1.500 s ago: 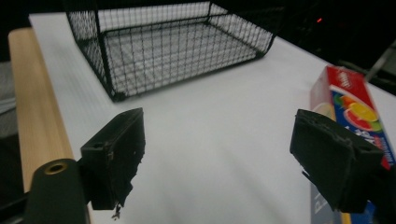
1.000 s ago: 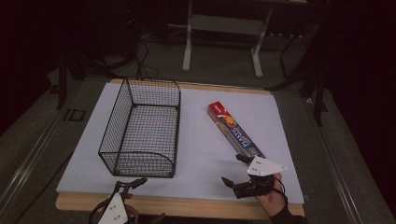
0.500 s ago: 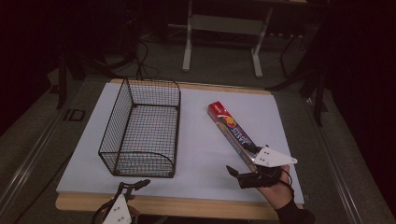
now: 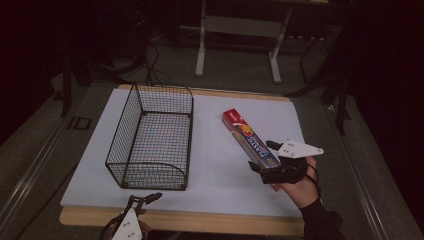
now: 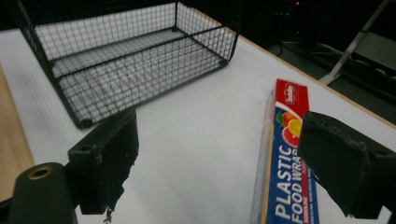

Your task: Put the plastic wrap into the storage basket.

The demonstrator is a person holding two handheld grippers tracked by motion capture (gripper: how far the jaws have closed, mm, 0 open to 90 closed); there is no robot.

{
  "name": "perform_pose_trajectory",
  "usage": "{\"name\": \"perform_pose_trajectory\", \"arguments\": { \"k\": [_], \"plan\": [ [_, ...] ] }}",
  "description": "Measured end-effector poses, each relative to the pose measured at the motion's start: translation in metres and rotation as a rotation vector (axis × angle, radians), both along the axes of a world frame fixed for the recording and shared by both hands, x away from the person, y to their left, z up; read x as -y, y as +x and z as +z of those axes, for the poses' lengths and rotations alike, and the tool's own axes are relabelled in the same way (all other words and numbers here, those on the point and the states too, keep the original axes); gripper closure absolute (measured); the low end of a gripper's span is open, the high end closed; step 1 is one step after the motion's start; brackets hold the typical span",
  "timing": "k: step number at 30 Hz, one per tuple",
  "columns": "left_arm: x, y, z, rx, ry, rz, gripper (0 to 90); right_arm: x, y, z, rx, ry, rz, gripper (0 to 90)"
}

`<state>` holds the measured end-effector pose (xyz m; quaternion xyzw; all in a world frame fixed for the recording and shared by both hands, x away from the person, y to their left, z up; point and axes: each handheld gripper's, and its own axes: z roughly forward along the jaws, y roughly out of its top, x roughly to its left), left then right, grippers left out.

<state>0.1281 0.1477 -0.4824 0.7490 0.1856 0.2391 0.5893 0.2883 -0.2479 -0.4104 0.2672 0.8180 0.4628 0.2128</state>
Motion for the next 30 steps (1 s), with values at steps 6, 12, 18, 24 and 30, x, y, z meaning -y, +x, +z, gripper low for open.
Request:
{"name": "perform_pose_trajectory", "arguments": {
  "k": [6, 12, 18, 24, 30],
  "plan": [
    [0.0, 0.0, 0.0, -0.005, -0.006, -0.004, 0.1, 0.0, 0.017, 0.002, -0.01, -0.061, -0.04, 13.1],
    [0.001, 0.0, 0.0, -0.011, 0.001, -0.005, 0.0, 0.006, 0.038, -0.003, -0.066, -0.043, -0.062, 13.6],
    [0.001, 0.0, 0.0, -0.009, 0.003, -0.011, 0.1, 0.006, 0.054, -0.013, -0.095, -0.093, -0.089, 14.3],
    [0.001, 0.0, 0.0, -0.008, 0.0, -0.012, 0.1, 0.006, 0.071, -0.03, -0.13, -0.138, -0.115, 15.2],
    [0.001, 0.0, -0.001, -0.007, 0.01, -0.012, 0.0, 0.011, 0.091, -0.045, -0.188, -0.163, -0.149, 17.1]
  ]
}}
